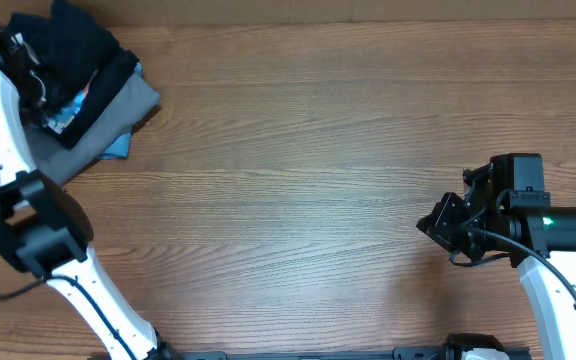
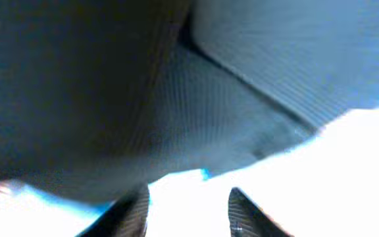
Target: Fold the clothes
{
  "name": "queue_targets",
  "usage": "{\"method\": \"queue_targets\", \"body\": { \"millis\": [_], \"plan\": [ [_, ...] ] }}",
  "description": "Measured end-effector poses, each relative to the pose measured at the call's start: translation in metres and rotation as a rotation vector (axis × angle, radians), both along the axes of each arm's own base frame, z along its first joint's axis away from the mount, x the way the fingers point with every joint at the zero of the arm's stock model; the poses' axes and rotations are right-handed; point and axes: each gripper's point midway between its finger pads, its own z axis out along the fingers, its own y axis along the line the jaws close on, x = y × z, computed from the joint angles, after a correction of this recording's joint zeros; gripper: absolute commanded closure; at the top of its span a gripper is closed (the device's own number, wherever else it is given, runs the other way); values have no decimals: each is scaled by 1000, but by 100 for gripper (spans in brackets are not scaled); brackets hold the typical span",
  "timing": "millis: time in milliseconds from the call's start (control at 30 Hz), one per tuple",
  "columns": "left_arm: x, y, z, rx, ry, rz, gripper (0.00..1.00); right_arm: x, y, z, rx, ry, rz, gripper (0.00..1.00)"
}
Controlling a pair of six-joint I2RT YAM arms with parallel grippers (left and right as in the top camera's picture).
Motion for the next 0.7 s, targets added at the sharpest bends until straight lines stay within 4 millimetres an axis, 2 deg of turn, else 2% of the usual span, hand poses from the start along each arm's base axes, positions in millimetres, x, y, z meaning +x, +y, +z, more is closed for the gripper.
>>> {"method": "queue_targets", "body": {
  "millis": [100,200,233,300,333,400,467,500,533,633,667,700],
  "plan": [
    [-12,-7,71,64,-116,-25,36,12,2,6,8,-68,23,96],
    [-34,-25,148,124,-253,-76,29,20,4,11,10,-114,42,96],
    [-44,-35,175,143,-307,-114,24,21,4,14,10,-128,56,96],
    [-67,-59,220,172,-399,-211,21,26,6,28,6,-181,101,96],
    [-78,-73,236,178,-434,-264,21,29,8,37,3,-210,124,96],
    [-106,-105,260,177,-481,-378,19,35,9,66,-15,-292,178,96],
    [-132,-136,273,168,-501,-483,9,41,10,99,-36,-391,221,96],
    [-144,-150,278,164,-510,-530,1,43,10,115,-47,-436,237,96],
    [-155,-163,282,164,-517,-575,0,45,11,130,-57,-481,249,95],
    [-188,-199,289,155,-520,-685,0,46,12,175,-88,-617,277,74],
    [-200,-211,291,156,-523,-719,0,44,12,190,-98,-663,285,63],
    [-209,-220,293,158,-523,-747,0,41,12,201,-109,-702,292,40]
  ]
}}
